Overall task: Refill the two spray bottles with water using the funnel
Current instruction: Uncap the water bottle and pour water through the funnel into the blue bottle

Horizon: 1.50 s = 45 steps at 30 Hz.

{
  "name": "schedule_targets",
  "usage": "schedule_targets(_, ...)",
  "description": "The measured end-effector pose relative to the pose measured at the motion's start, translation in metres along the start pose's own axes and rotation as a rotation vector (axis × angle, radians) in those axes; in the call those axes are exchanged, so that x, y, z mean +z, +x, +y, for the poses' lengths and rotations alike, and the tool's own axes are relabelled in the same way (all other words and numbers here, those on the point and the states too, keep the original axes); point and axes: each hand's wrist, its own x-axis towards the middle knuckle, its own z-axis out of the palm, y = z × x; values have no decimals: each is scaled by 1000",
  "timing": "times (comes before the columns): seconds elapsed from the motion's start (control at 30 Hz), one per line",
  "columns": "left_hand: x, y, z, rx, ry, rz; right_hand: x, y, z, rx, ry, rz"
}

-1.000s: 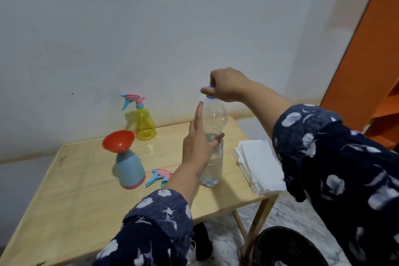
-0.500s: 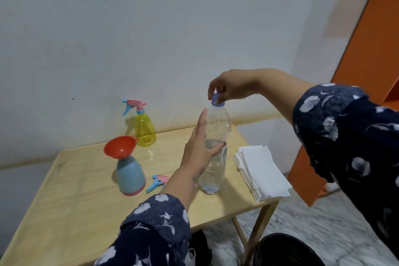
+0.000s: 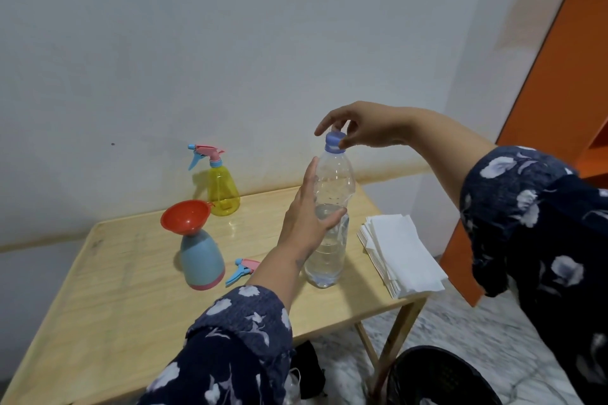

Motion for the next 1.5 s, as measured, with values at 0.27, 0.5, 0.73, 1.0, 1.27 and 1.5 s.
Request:
schedule_targets(0.27, -1, 0, -1, 14, -6, 6, -15, 6, -5, 16, -52, 140)
schedule_targets(0.5, 2, 0, -4, 23, 11, 27, 65, 5, 62, 333, 71, 248)
schedule_targets(0.73, 7, 4, -11, 37, 31, 78, 205, -15, 119, 473, 122, 47)
schedule_targets(1.0, 11, 8, -14, 11, 12, 100, 286, -40, 147, 311, -11, 88)
schedule_targets(1.27, 13, 5, -10, -9, -17, 67, 222, -29, 114, 288, 635, 136)
schedule_targets(1.5, -3, -7, -7, -54, 20, 132, 196, -19, 75, 134, 767, 249)
